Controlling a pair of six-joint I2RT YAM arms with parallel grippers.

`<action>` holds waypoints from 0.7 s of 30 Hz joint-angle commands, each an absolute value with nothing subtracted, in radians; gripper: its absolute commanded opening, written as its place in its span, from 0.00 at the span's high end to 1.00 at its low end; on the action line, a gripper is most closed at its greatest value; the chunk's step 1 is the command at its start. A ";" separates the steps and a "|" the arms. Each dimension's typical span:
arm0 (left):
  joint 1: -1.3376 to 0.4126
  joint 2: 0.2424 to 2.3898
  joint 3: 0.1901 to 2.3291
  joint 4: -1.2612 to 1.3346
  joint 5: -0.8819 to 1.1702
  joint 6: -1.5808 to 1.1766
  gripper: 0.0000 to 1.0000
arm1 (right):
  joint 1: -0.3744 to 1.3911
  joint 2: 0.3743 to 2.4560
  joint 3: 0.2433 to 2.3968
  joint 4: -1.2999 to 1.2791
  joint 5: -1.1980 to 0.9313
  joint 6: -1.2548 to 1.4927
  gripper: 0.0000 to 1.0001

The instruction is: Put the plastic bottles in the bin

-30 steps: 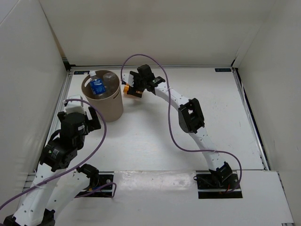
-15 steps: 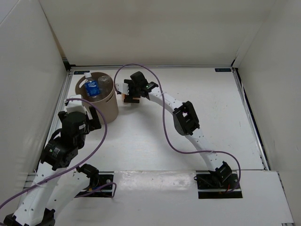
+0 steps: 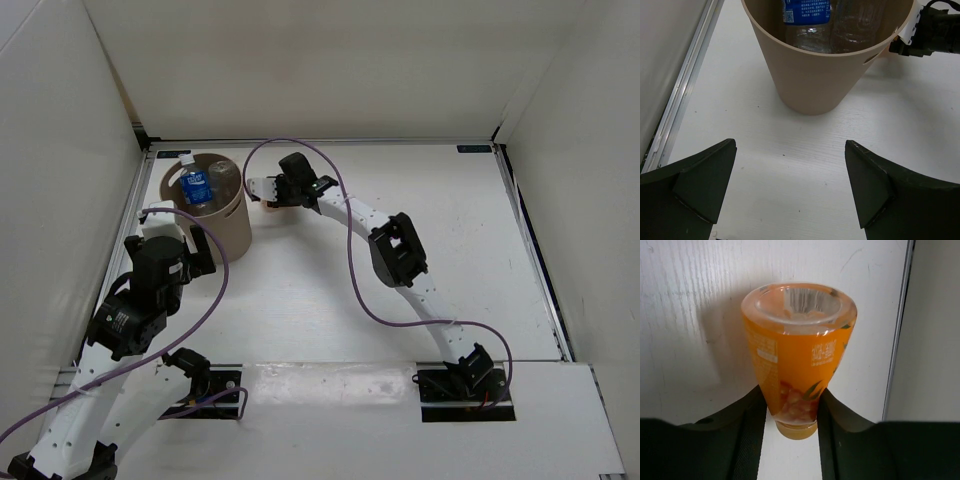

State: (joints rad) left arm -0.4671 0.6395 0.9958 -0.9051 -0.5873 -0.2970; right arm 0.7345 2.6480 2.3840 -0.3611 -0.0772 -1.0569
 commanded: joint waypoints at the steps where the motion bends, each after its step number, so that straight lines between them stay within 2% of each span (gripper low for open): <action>1: -0.469 0.637 1.008 -0.893 -0.603 -0.293 0.00 | 0.738 2.609 2.303 -0.377 -0.032 -1.052 1.00; 9: -0.469 0.627 1.008 -0.893 -0.601 -0.295 0.00 | 0.707 2.441 2.036 -0.315 -0.035 -0.918 1.00; 21: -0.469 0.606 1.008 -0.902 -0.615 -0.301 0.00 | 0.634 2.289 1.987 -0.362 -0.190 -0.638 1.00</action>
State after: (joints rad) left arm -0.4671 0.6155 0.9958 -0.9058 -0.5938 -0.2974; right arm 0.6476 2.3585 1.9858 -0.3431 -0.1356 -0.7433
